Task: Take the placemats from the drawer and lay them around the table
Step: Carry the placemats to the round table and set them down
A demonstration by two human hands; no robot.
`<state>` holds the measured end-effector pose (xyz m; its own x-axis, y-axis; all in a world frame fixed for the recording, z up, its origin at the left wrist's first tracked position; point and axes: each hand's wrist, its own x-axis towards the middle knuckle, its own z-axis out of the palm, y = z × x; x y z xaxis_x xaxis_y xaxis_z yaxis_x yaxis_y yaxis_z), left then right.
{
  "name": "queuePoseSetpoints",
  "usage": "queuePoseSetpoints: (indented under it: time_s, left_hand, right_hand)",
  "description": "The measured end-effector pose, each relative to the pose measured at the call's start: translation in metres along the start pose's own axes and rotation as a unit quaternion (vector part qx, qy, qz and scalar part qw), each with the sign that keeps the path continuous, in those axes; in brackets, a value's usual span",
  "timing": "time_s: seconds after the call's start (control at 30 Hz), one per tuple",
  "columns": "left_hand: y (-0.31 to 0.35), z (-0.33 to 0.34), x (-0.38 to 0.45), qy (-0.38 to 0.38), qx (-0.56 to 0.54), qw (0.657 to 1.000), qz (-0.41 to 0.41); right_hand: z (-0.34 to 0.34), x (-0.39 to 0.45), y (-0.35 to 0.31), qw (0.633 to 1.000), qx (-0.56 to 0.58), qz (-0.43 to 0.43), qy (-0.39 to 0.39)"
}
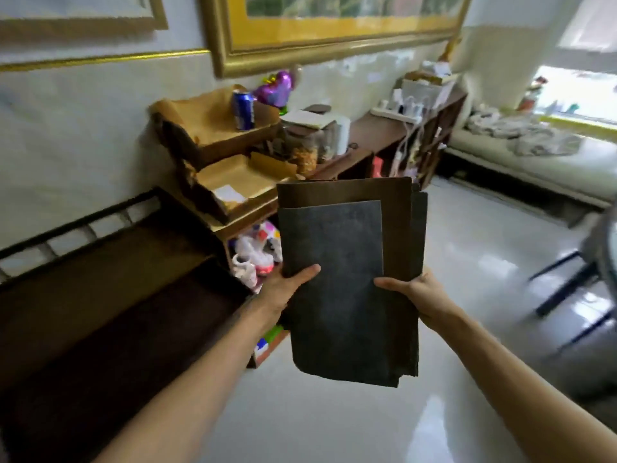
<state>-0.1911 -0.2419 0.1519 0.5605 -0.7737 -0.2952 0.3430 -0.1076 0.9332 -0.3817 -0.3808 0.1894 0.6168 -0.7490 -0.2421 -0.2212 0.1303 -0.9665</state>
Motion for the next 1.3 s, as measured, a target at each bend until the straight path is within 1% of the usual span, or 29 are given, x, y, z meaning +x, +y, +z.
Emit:
queuePoseSetpoints:
  time_s: [0.07, 0.17, 0.27, 0.43, 0.53, 0.63, 0.7, 0.77, 0.83, 0.93, 1.07, 1.17, 1.3]
  left_hand:
    - [-0.016, 0.041, 0.002, -0.004, 0.044, 0.999, -0.007]
    - [-0.037, 0.106, -0.004, -0.026, 0.069, 0.997, -0.02]
    - [-0.056, 0.177, -0.02, -0.102, 0.119, 0.986, -0.046]
    - [-0.089, 0.283, -0.061, -0.239, 0.196, 0.948, -0.073]
    - [-0.114, 0.342, -0.088, -0.294, 0.225, 0.923, -0.102]
    - [-0.133, 0.408, -0.114, -0.356, 0.255, 0.892, -0.117]
    - [-0.144, 0.456, -0.128, -0.395, 0.269, 0.871, -0.115]
    - [-0.155, 0.503, -0.141, -0.417, 0.274, 0.859, -0.112]
    - [-0.167, 0.544, -0.152, -0.421, 0.272, 0.857, -0.12]
    - [-0.186, 0.594, -0.157, -0.42, 0.263, 0.859, -0.125]
    - [-0.199, 0.644, -0.14, -0.401, 0.272, 0.867, -0.119]
    - [-0.202, 0.685, -0.112, -0.398, 0.276, 0.867, -0.114]
    - [-0.208, 0.751, -0.071, -0.412, 0.276, 0.863, -0.094]
  right_hand:
    - [-0.03, -0.028, 0.02, 0.997, 0.014, 0.024, 0.067]
    - [-0.079, -0.076, 0.047, 0.984, 0.029, 0.06, 0.163]
    - [-0.127, -0.129, 0.066, 0.957, 0.045, 0.069, 0.277]
    - [-0.197, -0.218, 0.097, 0.901, 0.086, 0.086, 0.416]
    - [-0.233, -0.266, 0.118, 0.858, 0.099, 0.082, 0.497]
    - [-0.272, -0.309, 0.134, 0.825, 0.108, 0.078, 0.549]
    - [-0.308, -0.333, 0.145, 0.809, 0.111, 0.075, 0.572]
    - [-0.349, -0.352, 0.154, 0.797, 0.11, 0.072, 0.59]
    - [-0.393, -0.366, 0.16, 0.794, 0.108, 0.076, 0.593]
    - [-0.454, -0.372, 0.171, 0.801, 0.103, 0.083, 0.584]
    - [-0.514, -0.355, 0.181, 0.812, 0.099, 0.092, 0.568]
    - [-0.554, -0.331, 0.178, 0.823, 0.087, 0.083, 0.556]
    - [-0.614, -0.298, 0.179, 0.818, 0.074, 0.082, 0.564]
